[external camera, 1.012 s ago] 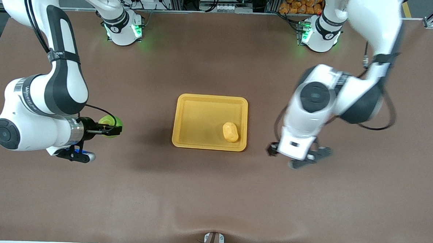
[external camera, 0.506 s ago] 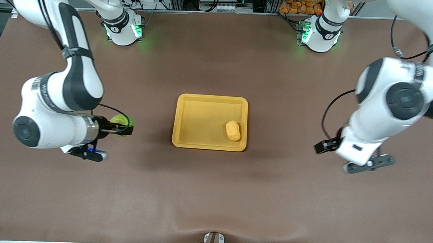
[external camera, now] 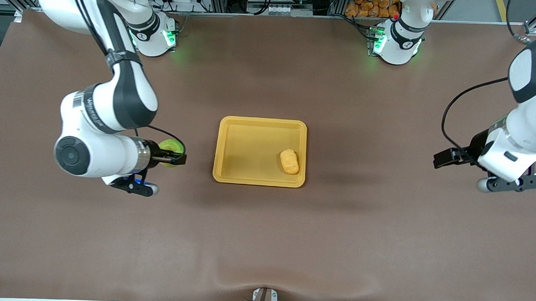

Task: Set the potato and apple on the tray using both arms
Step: 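Carry the apple toward the tray with the right gripper while the left gripper withdraws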

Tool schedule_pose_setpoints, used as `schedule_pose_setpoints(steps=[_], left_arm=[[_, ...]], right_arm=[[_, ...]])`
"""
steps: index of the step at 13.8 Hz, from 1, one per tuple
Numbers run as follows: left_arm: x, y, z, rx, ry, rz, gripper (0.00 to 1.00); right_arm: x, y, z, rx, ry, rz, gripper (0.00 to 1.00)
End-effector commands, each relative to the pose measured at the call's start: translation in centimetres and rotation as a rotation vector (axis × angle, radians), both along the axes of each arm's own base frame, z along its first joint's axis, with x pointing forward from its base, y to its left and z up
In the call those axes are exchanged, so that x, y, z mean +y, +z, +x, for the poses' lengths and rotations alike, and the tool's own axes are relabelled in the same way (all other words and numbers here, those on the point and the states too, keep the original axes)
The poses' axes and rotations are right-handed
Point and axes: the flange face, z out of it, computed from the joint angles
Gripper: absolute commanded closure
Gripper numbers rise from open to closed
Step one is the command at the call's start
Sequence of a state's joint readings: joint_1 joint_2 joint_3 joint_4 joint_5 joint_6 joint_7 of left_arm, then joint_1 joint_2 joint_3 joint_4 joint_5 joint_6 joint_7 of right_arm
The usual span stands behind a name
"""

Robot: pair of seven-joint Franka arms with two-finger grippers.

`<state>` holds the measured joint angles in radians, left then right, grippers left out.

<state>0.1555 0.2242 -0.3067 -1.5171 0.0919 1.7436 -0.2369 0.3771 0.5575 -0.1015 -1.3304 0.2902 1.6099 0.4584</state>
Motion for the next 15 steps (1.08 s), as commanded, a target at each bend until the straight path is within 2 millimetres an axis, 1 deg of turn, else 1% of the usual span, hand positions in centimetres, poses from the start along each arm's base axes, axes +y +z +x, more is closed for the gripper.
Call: schedule_pose_setpoints(steps=[1,3,4,5,6,7,8,9,11,12,13,14,15], left_arm=[[0.5,1.1,-1.3,-0.008,-0.047,-0.002,0.00],[0.6,2.3,-2.1,-0.007,-0.064,0.008,0.00],[0.7,2.5,-2.4,0.010,-0.081,0.011,0.00],[0.6,2.6,-2.6,0.015,-0.110,0.019,0.00],[1.1,3.4,-3.1,0.019,-0.130,0.025,0.00],[1.6,4.5,-4.0,0.030,-0.144,0.037,0.00],[1.8,4.8,-4.4,0.037,-0.148,0.043,0.00],[2.1,5.6,-4.9,0.032,-0.144,0.048,0.00],[3.3,7.1,-6.0,0.030,-0.148,0.052,0.00],[4.4,7.5,-6.3,0.038,-0.168,0.053,0.00],[5.1,7.8,-6.7,0.050,-0.199,0.050,0.00],[5.8,8.5,-7.5,0.057,-0.203,0.050,0.00],[6.2,9.5,-8.7,0.063,-0.197,0.048,0.00]], right_arm=[[2.2,-1.4,-0.9,-0.012,-0.031,-0.003,1.00],[4.1,-2.6,-1.7,-0.021,-0.031,-0.012,1.00],[4.7,-3.3,-2.0,-0.022,-0.044,-0.019,1.00],[5.6,-3.9,-2.6,-0.020,-0.044,-0.026,1.00],[6.6,-4.3,-3.1,-0.024,-0.037,-0.028,1.00],[6.8,-5.2,-3.5,-0.027,-0.041,-0.032,1.00],[7.6,-6.3,-4.1,-0.036,-0.036,-0.033,1.00],[8.2,-7.5,-4.7,-0.045,-0.032,-0.036,1.00],[9.1,-8.5,-5.4,-0.056,-0.036,-0.040,1.00],[10.0,-9.1,-5.9,-0.063,-0.048,-0.046,1.00],[11.0,-9.6,-6.6,-0.072,-0.057,-0.051,1.00],[11.5,-10.3,-6.9,-0.082,-0.062,-0.053,1.00],[12.4,-11.3,-7.5,-0.090,-0.061,-0.057,1.00]])
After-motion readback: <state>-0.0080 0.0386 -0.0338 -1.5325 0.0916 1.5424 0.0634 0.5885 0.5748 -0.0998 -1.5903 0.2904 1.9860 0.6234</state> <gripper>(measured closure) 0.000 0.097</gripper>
